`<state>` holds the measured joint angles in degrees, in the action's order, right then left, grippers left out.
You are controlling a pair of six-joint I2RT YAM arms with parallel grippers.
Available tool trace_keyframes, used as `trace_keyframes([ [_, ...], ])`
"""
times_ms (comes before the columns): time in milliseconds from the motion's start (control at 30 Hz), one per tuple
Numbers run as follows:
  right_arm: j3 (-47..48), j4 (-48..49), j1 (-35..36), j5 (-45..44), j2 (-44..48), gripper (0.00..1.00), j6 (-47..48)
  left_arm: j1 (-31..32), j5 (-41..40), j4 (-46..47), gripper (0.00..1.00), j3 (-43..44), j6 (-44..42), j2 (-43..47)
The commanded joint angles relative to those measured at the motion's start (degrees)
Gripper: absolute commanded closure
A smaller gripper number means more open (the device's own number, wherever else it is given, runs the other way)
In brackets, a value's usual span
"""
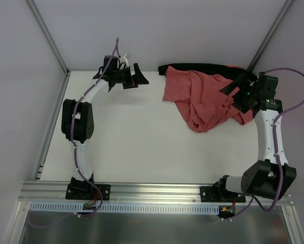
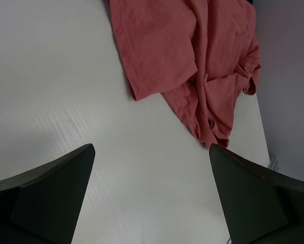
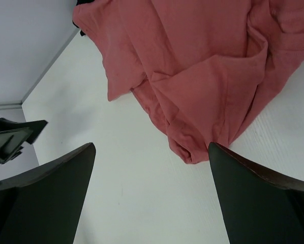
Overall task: Fold and stack the t-shirts
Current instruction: Move the tshirt to the center of the board
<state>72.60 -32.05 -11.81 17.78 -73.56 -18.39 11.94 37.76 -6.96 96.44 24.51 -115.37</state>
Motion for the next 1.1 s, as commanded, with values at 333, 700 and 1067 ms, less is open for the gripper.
trace_keyframes([
  [333, 14.94, 3.23, 0.04, 1.03, -10.73, 0.01, -0.42, 7.12, 11.63, 9.51, 0.01, 19.74, 18.81, -27.89],
  [700, 14.15, 4.89, 0.04, 3.05, -12.40, 0.00, -2.09, 11.78, 13.04, 8.02, 0.01, 22.39, 19.87, -31.58],
  [1067, 11.87, 6.04, 0.04, 4.54, -11.52, 0.01, -3.14, 11.96, 3.91, 3.71, 0.01, 17.91, 11.96, -26.93],
])
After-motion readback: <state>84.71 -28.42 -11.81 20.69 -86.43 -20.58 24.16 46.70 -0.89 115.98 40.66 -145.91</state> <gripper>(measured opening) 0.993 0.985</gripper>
